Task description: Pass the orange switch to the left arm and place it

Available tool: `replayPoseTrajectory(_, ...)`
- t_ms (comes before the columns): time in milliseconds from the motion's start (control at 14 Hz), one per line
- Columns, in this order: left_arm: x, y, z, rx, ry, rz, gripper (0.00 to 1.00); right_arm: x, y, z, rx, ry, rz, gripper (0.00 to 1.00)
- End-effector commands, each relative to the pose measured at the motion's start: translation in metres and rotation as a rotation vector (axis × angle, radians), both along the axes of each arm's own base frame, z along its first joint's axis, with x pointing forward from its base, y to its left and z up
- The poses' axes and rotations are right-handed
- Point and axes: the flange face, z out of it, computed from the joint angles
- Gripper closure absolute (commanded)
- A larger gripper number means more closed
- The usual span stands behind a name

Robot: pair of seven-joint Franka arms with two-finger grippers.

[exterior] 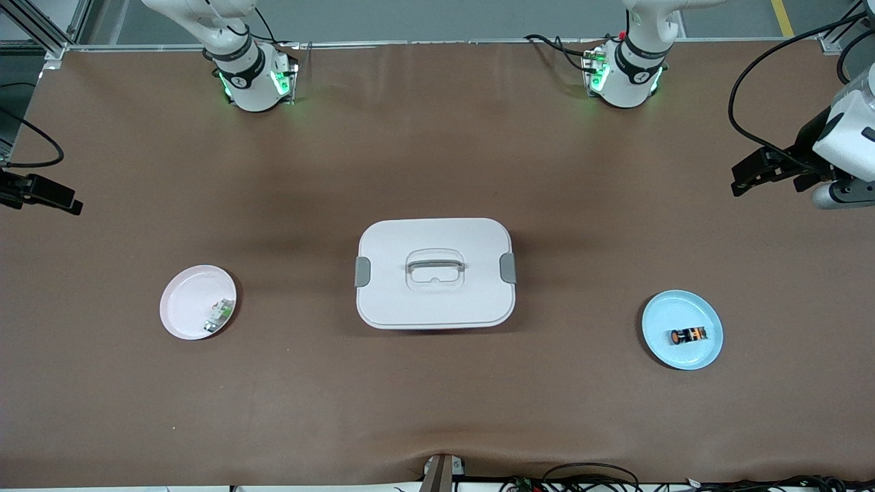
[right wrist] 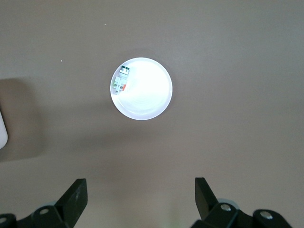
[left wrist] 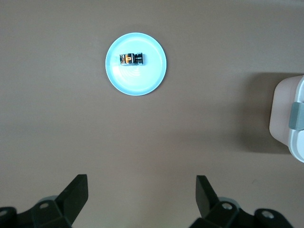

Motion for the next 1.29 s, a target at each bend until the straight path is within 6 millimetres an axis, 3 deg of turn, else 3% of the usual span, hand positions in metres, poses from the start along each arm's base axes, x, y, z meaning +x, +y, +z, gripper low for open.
replayPoseTrajectory(0, -0.006, 0.001, 0.007, -0.003, 0.016, 0.005, 0.00, 0.001, 0.004, 0.002, 0.008, -0.003, -0.011, 0.00)
replayPoseTrajectory(714, -0.006, 0.000, 0.007, 0.007, 0.022, -0.013, 0.00, 0.003, 0.008, 0.003, 0.007, -0.011, -0.008, 0.00)
replayPoseTrajectory(929, -0.010, -0.005, 0.019, 0.007, 0.025, -0.013, 0.00, 0.004, 0.009, 0.002, 0.006, -0.018, -0.006, 0.00)
replayPoseTrajectory(1214, -0.014, -0.008, 0.022, 0.010, 0.041, -0.016, 0.00, 0.004, 0.019, -0.008, 0.006, -0.005, 0.011, 0.00)
